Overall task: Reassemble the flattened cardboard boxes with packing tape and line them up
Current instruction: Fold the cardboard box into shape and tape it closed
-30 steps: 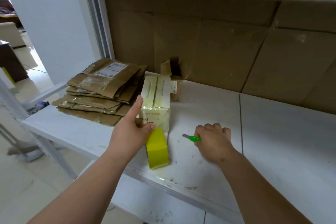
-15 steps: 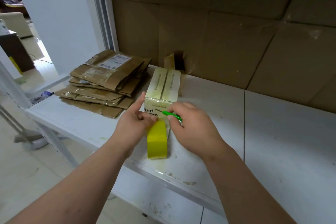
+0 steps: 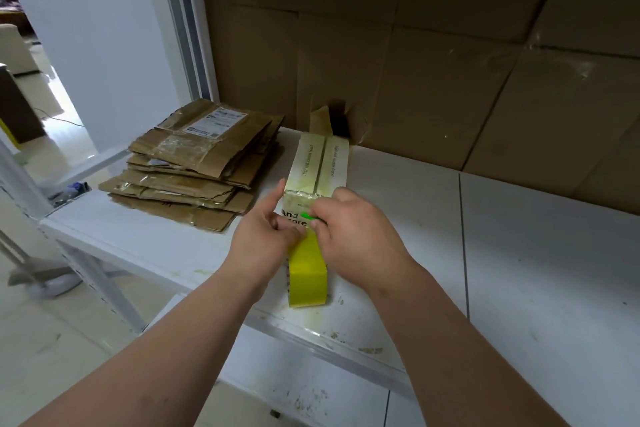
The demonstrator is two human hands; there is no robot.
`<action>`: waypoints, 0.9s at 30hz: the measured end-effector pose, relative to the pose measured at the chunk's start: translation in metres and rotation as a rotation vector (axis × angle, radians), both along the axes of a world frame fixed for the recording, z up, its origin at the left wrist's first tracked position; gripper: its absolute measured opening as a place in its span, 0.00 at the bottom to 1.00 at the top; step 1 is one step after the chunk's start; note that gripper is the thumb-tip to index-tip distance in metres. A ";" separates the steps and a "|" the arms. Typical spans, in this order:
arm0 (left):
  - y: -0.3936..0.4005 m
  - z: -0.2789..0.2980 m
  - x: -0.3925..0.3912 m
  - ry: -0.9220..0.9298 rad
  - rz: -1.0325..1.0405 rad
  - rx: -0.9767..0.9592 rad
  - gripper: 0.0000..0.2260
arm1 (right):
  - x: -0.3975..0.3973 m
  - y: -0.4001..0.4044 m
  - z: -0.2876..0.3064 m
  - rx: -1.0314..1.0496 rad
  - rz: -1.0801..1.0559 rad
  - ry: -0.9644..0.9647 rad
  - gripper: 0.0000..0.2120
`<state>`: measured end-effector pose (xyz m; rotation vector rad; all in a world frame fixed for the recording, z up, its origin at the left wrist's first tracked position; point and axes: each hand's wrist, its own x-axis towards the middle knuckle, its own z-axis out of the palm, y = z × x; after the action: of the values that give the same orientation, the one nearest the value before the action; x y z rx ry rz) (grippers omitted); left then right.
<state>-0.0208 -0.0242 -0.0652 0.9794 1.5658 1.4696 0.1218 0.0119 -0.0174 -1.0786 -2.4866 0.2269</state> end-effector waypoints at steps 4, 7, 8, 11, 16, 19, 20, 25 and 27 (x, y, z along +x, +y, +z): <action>0.001 0.000 0.000 -0.005 -0.003 -0.022 0.33 | -0.003 -0.002 0.003 0.013 -0.028 -0.034 0.07; -0.002 0.003 -0.003 0.015 0.011 -0.037 0.33 | 0.005 -0.001 0.006 0.018 -0.048 -0.032 0.09; -0.003 0.004 -0.004 0.021 0.009 -0.042 0.33 | 0.007 -0.001 0.006 0.019 -0.054 -0.025 0.09; -0.003 0.006 -0.005 0.012 -0.008 -0.053 0.33 | 0.005 -0.001 0.005 0.016 -0.049 -0.031 0.09; -0.005 0.009 -0.002 0.051 -0.027 -0.062 0.33 | 0.000 0.000 -0.001 0.010 -0.040 -0.056 0.08; -0.005 0.010 -0.006 0.061 -0.027 -0.070 0.32 | 0.015 0.004 -0.005 0.017 -0.063 -0.066 0.09; -0.005 0.010 -0.007 0.065 -0.027 -0.077 0.32 | 0.022 0.006 -0.007 0.019 -0.078 -0.069 0.09; -0.006 0.011 -0.012 0.070 -0.063 -0.100 0.34 | 0.057 0.012 -0.025 -0.039 -0.215 -0.058 0.09; -0.006 0.015 -0.011 0.106 -0.083 -0.116 0.35 | 0.066 0.015 -0.036 -0.102 -0.268 -0.073 0.10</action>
<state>-0.0321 -0.0304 -0.0499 1.0557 1.6458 1.2744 0.1874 0.0270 -0.0531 -1.4717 -2.3808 0.2390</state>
